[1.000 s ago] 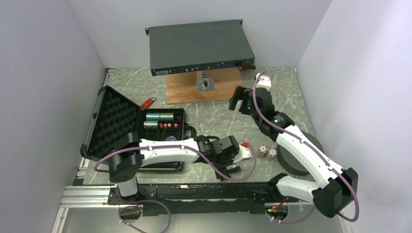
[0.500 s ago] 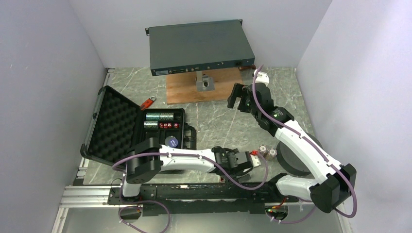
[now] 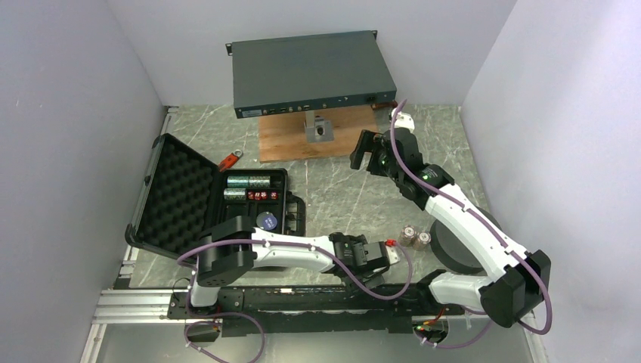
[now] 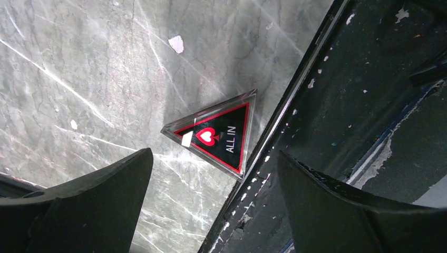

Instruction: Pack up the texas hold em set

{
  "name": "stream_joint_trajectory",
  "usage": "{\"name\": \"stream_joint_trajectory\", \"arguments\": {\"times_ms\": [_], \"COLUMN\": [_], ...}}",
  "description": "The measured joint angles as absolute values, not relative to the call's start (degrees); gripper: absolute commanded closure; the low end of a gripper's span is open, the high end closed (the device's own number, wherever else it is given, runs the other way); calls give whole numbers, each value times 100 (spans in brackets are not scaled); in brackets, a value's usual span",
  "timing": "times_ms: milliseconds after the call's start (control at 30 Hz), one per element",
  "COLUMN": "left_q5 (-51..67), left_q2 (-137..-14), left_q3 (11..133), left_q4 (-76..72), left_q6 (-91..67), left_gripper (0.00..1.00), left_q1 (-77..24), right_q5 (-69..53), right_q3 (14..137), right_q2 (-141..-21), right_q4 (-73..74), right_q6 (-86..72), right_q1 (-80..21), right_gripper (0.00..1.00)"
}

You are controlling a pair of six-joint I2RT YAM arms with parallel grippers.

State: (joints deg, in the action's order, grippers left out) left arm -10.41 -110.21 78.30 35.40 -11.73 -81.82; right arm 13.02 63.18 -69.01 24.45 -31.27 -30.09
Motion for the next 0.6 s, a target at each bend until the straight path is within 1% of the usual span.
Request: {"name": "stream_joint_trajectory", "arguments": {"times_ms": [400,600], "left_q5": [-1037,-989], "left_q2": [-11061,-11087], "left_q3": [7802,7776], "left_q4": [3448,3315], "left_q6": [-1022,-917], "left_gripper": [3,3], "left_q1": [-8182,-8138], "right_q5": [1291,1291], "right_q3": [6318,6318], "right_q2": [-6906,-6908], "right_q4": [2445,2445], "right_q6": [-3179,-3205], "right_q1": [-3009,-3009], "right_gripper": [0,0]}}
